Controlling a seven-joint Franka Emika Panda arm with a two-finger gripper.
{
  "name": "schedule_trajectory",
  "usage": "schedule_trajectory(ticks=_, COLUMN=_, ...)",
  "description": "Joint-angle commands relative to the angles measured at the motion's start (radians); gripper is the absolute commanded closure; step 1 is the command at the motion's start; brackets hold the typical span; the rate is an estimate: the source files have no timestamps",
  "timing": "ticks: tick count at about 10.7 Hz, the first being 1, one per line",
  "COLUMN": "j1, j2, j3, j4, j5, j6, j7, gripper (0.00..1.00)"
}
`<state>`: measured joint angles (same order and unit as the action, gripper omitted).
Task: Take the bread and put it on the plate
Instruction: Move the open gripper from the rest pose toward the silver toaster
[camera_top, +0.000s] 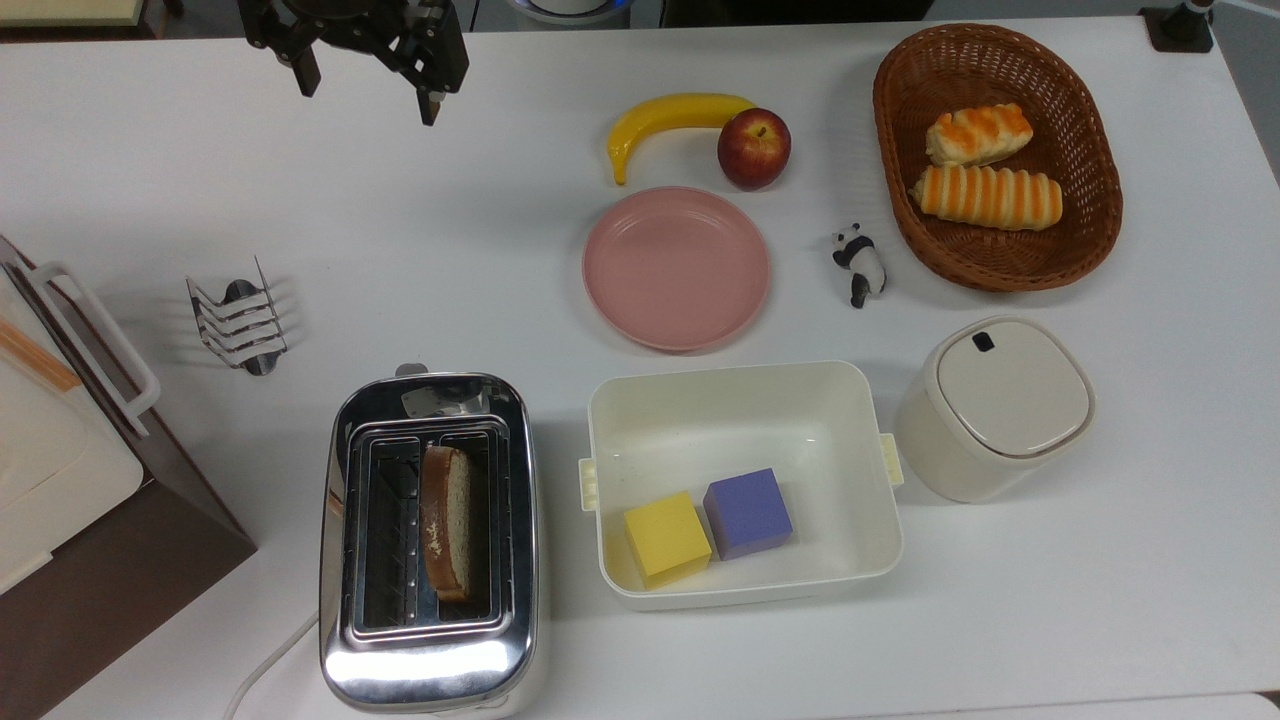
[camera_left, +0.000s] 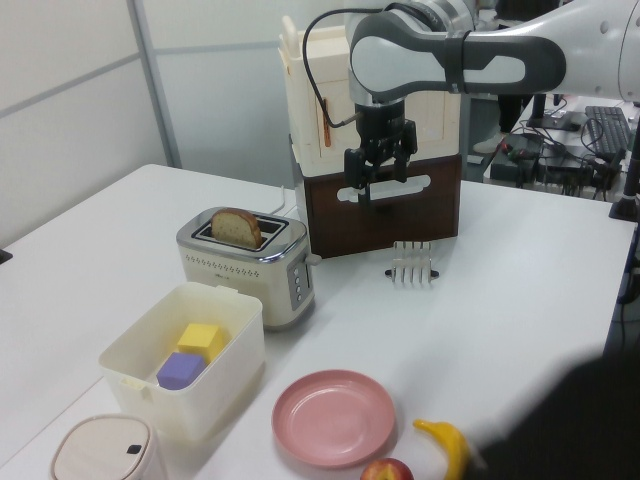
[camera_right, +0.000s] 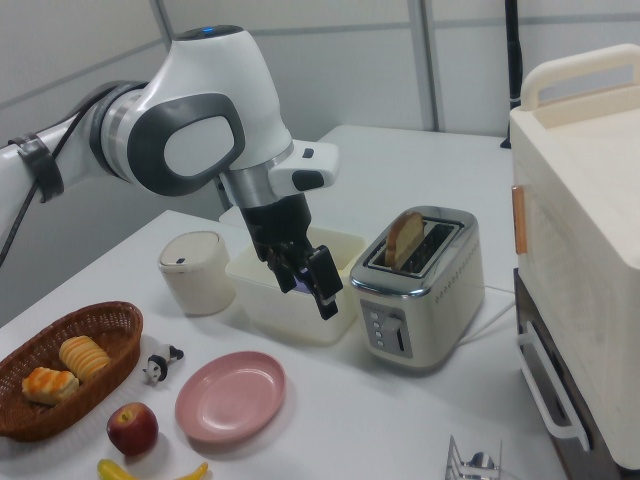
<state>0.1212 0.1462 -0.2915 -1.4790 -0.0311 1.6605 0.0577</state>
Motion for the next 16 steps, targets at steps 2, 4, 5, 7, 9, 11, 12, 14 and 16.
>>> schedule_trajectory(ticks=2, j1=0.005, j2=-0.011, j3=0.0, j4=-0.026, j5=0.016, j6=0.008, j7=-0.019, gripper=0.0)
schedule_trajectory(ticks=4, j1=0.006, j2=-0.01, j3=0.0, j4=-0.032, j5=0.016, j6=0.012, j7=-0.019, gripper=0.0)
schedule_trajectory(ticks=5, j1=0.006, j2=-0.01, j3=0.0, j4=-0.033, j5=0.016, j6=0.012, j7=-0.019, gripper=0.0)
schedule_trajectory(ticks=7, j1=0.008, j2=-0.008, j3=0.002, j4=-0.034, j5=0.016, j6=0.012, j7=-0.018, gripper=0.0)
schedule_trajectory(ticks=9, j1=0.021, j2=-0.007, j3=0.002, j4=-0.034, j5=0.016, j6=0.01, j7=-0.01, gripper=0.0)
schedule_trajectory(ticks=11, j1=0.023, j2=0.001, j3=0.002, j4=-0.034, j5=0.014, j6=0.013, j7=-0.018, gripper=0.0)
schedule_trajectory(ticks=12, j1=0.028, j2=0.016, j3=0.0, j4=-0.034, j5=0.004, j6=0.021, j7=-0.022, gripper=0.0)
schedule_trajectory(ticks=14, j1=0.029, j2=0.02, j3=0.002, j4=-0.052, j5=0.005, j6=0.074, j7=-0.055, gripper=0.0)
schedule_trajectory(ticks=16, j1=0.028, j2=0.021, j3=0.002, j4=-0.052, j5=0.013, j6=0.082, j7=-0.079, gripper=0.0)
